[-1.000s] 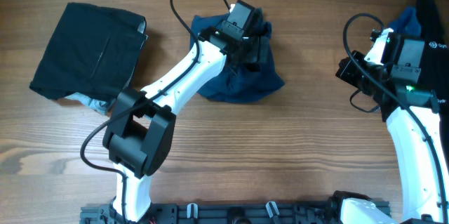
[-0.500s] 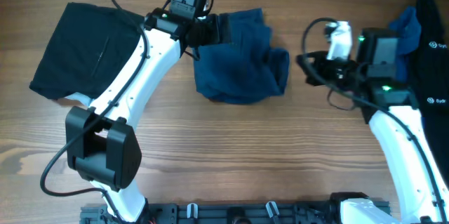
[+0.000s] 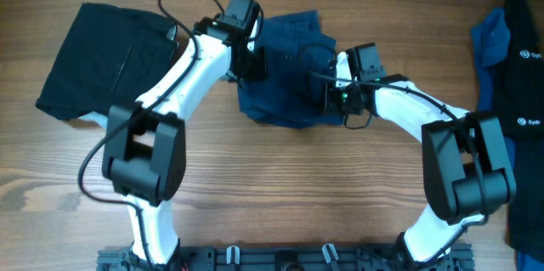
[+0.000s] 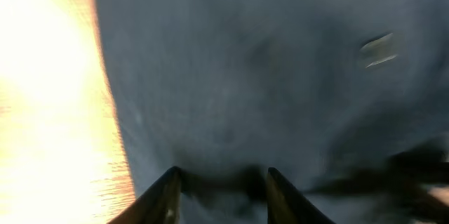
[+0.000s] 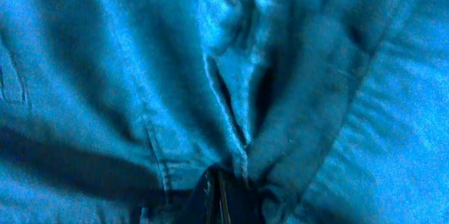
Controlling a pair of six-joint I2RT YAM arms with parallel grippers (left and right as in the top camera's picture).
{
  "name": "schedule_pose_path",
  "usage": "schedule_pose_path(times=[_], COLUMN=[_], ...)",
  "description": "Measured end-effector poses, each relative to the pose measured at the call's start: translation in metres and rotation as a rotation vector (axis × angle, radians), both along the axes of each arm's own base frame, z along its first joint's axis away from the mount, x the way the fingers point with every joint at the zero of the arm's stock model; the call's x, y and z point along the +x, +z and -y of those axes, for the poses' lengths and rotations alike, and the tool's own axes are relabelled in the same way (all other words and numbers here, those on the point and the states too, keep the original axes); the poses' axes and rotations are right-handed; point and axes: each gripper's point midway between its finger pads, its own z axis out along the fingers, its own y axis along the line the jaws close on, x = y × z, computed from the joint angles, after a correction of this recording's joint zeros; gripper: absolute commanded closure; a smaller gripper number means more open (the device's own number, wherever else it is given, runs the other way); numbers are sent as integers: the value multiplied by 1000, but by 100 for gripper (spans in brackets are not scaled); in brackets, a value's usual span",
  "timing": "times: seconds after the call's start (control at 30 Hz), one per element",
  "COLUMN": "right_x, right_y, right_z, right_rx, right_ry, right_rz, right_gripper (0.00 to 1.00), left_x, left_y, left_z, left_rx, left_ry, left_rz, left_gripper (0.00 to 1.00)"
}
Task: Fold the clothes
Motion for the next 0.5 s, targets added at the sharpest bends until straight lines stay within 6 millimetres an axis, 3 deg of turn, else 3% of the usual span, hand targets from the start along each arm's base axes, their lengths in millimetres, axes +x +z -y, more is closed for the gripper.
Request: schedule_pose_path(times=[0.07,0.13,0.17,0.2,0.37,0.5], right_x=[0,0,0,0,-1,-1], right_y=[-1,-1,-1,-1,-1,-1], right_z=[2,3,3,3,5,5], right_rx=[-15,-24,-25,-26,-31,-34], right_ry=[-40,-62,-72,-76,-83,-84], right_rz=[-27,-37,-41,-43,-50,-50], right_gripper=[96,96,96,96,95,96], left_x=[-14,-25,-29,-31,-30,-9], left_y=[-27,-41,-44,-44,-39,-3], left_z=[-3,-5,-7,-8,-33,-63], left_rx=[18,25,29,29,-12,-142], left_ry=[-2,-4,-3,-2,64,161], left_rz=[-81,-131,-149,-158,-206,-141], left_gripper=[66,66,62,32,2,0])
